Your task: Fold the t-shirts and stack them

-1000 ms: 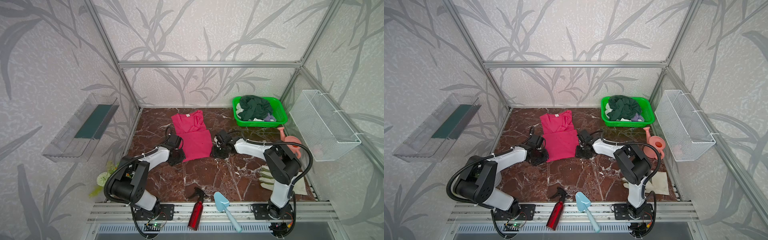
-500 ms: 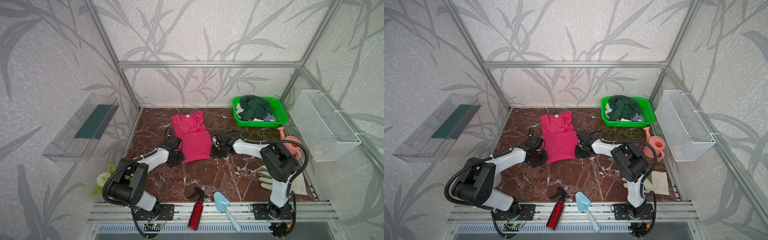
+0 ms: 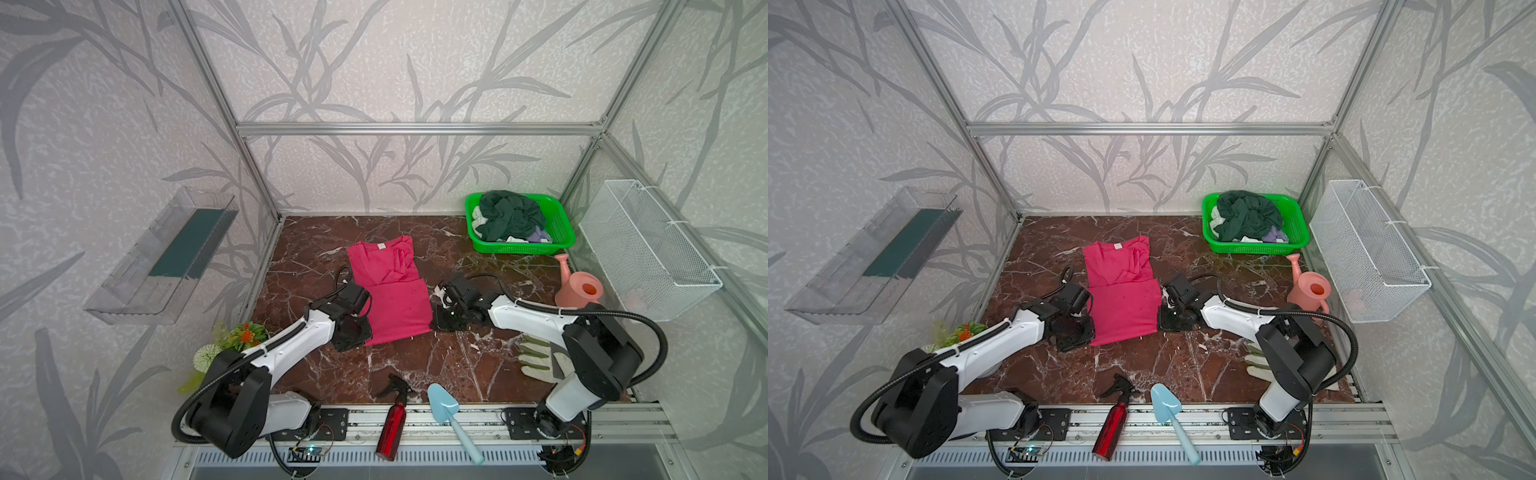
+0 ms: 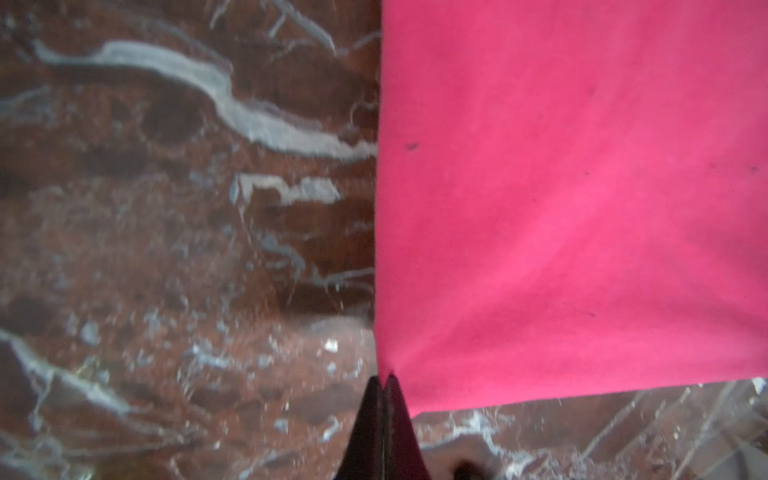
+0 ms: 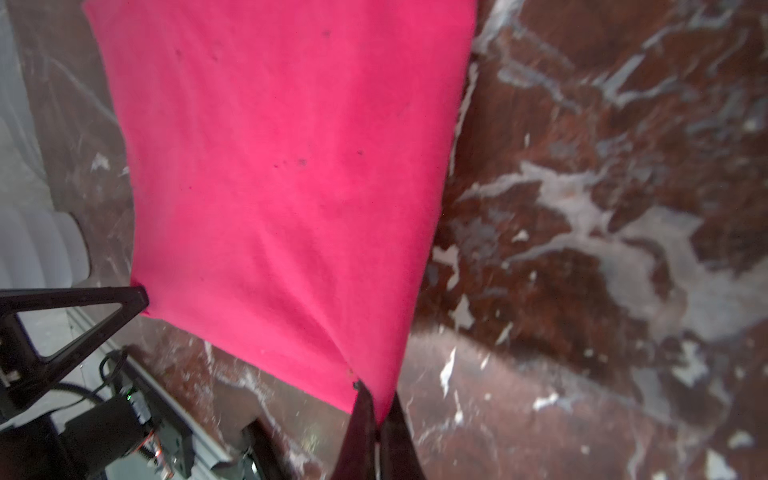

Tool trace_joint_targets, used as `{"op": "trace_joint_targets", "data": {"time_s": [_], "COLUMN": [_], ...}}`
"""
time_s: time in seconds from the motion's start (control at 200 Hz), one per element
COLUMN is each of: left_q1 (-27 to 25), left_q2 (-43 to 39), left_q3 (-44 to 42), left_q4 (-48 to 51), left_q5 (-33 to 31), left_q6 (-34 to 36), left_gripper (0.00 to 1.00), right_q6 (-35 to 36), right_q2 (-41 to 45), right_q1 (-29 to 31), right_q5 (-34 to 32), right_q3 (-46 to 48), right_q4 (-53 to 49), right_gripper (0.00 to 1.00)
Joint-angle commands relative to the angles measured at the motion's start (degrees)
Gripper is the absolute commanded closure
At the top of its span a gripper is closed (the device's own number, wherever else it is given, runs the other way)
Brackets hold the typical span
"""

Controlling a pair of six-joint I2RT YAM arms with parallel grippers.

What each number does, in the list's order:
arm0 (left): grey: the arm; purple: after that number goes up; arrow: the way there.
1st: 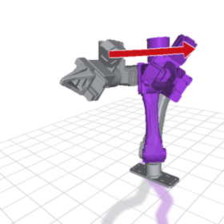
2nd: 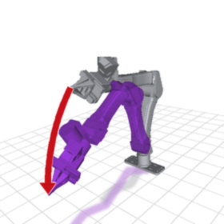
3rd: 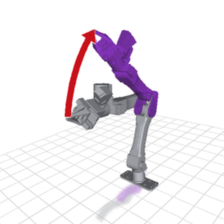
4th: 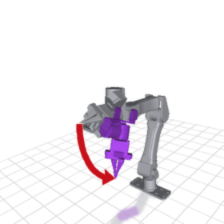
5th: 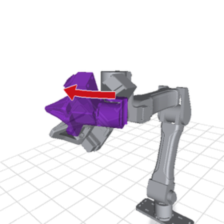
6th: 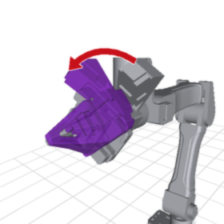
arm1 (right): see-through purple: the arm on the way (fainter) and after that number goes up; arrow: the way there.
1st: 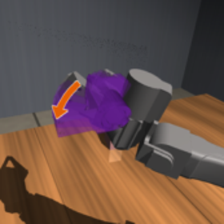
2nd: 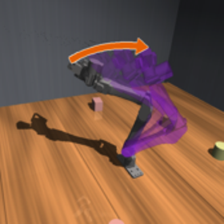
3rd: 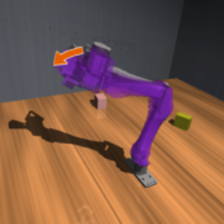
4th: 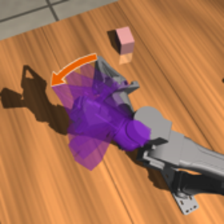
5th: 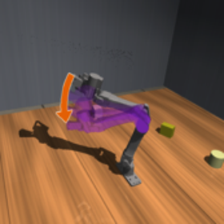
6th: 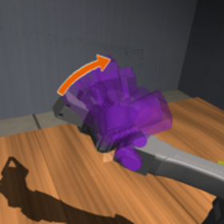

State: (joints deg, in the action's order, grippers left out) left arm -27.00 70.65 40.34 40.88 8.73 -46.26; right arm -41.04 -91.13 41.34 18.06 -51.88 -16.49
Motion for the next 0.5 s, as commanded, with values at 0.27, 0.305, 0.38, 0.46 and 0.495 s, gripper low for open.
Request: {"op": "trace_joint_targets", "data": {"time_s": [0.27, 0.305, 0.38, 0.46, 0.495], "left_q1": [-2.2, -2.0, -1.6, -0.3, 0.8], "left_q2": [-14.0, -14.0, -13.4, -11.6, -10.6], "left_q3": [3.6, 4.6, 7.1, 9.5, 10.5], "left_q4": [14.0, 13.6, 12.6, 10.6, 9.4], "left_q5": [-3.2, -5.2, -8.4, -10.3, -10.5], "left_q6": [-3.7, -3.7, -3.1, -2.1, -1.5], "left_gripper": [1.00, 1.00, 1.00, 1.00, 1.00], "right_q6": [-3.4, -3.2, -2.5, -1.7, -1.3], "right_q2": [10.9, 11.0, 10.4, 8.8, 8.1], "right_q1": [5.2, 5.0, 3.8, 1.9, 1.3], "right_q5": [-7.0, -8.6, -9.4, -9.0, -9.2], "right_q3": [-7.9, -8.8, -10.8, -13.4, -14.4], "right_q4": [-12.5, -12.2, -10.7, -10.4, -10.2], "right_gripper": [1.00, 1.00, 1.00, 1.00, 1.00]}}
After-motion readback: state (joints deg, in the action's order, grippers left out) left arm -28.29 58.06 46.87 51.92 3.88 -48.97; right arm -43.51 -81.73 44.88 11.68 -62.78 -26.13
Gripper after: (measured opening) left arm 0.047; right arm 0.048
